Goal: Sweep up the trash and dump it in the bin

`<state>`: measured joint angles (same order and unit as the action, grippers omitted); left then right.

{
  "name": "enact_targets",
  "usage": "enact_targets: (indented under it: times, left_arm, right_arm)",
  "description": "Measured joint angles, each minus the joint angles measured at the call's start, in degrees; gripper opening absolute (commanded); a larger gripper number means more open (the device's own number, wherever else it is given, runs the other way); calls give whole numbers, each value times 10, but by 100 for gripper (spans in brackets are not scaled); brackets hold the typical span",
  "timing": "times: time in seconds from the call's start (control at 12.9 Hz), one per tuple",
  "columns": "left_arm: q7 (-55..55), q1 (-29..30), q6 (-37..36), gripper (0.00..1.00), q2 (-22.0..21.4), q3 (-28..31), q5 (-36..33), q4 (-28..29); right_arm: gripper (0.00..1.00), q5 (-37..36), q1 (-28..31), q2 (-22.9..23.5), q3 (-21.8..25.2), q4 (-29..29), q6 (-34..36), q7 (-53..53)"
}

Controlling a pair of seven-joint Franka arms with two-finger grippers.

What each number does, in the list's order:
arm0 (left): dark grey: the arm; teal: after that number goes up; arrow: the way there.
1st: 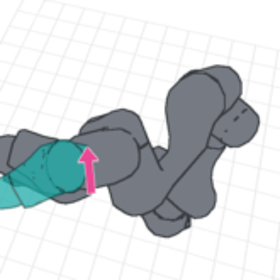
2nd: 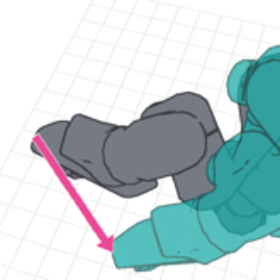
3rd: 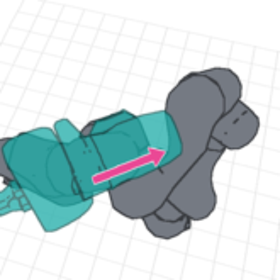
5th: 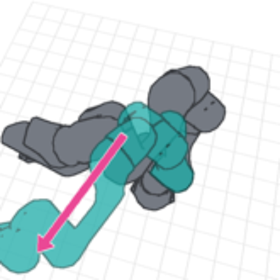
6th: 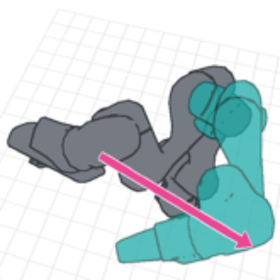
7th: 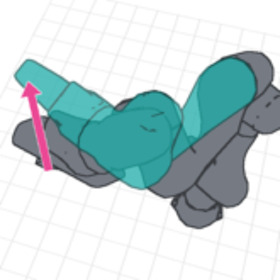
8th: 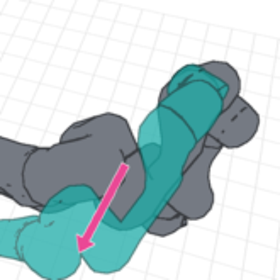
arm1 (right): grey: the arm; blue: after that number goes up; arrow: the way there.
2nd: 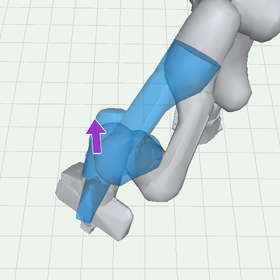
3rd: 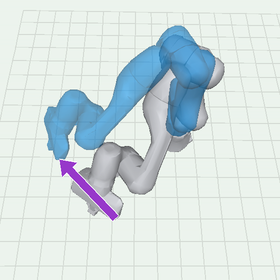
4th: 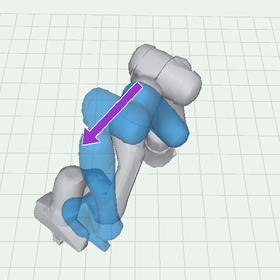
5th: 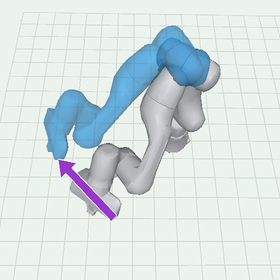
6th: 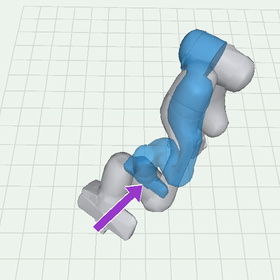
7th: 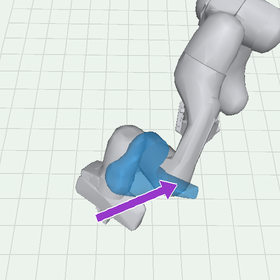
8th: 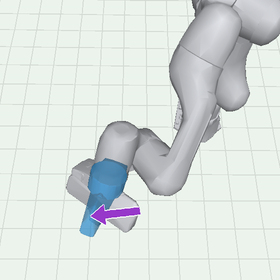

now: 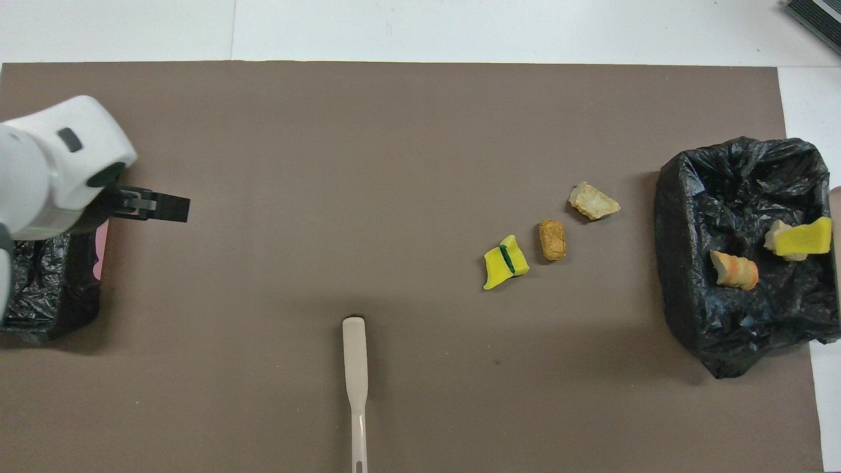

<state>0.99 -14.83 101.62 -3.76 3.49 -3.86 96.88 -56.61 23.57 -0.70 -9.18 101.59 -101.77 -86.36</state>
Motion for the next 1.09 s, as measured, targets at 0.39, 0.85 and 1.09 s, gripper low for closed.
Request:
enact_targets:
  times: [0.39, 0.85, 1.09]
  left_arm:
    - [-101, 57, -119, 100, 1, 2, 11, -99]
    - [-112, 88, -140, 100, 2, -1, 57, -115]
    - [-112, 88, -146, 100, 5, -2, 53, -116]
  right_arm:
    - [0, 65, -4, -1, -2, 3, 0, 0]
    - [0, 246, -36, -2, -7, 5, 0, 1]
    - [0, 319, -72, -1, -8, 9, 0, 37]
